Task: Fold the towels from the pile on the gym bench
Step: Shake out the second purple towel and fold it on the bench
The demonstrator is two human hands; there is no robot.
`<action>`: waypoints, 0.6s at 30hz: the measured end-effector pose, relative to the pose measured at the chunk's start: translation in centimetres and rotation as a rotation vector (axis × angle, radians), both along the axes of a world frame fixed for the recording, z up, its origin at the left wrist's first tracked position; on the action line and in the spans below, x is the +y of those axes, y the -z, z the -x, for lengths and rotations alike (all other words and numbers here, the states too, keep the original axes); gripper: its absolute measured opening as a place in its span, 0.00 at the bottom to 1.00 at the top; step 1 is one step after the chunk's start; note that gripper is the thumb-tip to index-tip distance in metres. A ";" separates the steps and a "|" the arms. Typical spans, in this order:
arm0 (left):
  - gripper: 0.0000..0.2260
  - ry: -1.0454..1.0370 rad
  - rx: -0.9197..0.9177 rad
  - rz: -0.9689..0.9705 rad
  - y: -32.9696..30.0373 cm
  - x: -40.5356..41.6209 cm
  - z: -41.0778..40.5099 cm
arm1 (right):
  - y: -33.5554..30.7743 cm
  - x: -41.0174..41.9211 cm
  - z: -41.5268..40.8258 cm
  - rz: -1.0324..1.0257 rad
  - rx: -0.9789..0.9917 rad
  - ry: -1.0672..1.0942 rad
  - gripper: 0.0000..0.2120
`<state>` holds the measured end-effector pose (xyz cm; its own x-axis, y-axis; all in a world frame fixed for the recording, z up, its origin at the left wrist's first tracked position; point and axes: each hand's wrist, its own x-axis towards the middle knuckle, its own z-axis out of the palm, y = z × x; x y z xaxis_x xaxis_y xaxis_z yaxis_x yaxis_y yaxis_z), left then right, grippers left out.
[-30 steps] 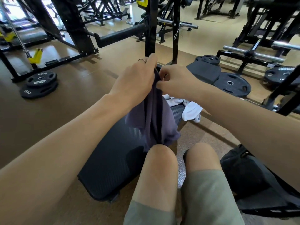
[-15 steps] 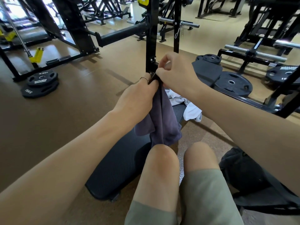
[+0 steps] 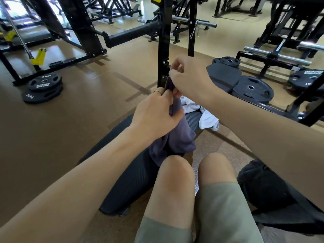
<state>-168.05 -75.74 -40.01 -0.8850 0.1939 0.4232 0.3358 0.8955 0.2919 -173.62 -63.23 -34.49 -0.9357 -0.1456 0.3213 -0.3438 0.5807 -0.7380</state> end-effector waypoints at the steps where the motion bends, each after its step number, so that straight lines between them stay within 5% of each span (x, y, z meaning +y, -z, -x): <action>1: 0.14 -0.021 0.014 -0.028 0.4 0.1 0.2 | -0.2 -0.2 0.0 0.007 0.010 0.001 0.07; 11: 0.11 0.000 0.067 -0.120 2.3 0.0 1.6 | -0.9 -0.6 -0.4 0.033 0.083 0.038 0.06; 18: 0.11 0.019 0.085 -0.099 3.7 0.5 1.2 | -1.4 -0.4 -0.3 0.284 0.004 0.078 0.05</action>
<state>-169.23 -75.26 -43.72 -0.8418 0.1636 0.5144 0.3794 0.8572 0.3483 -173.34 -63.62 -33.10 -0.9393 0.0230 0.3423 -0.3092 0.3758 -0.8736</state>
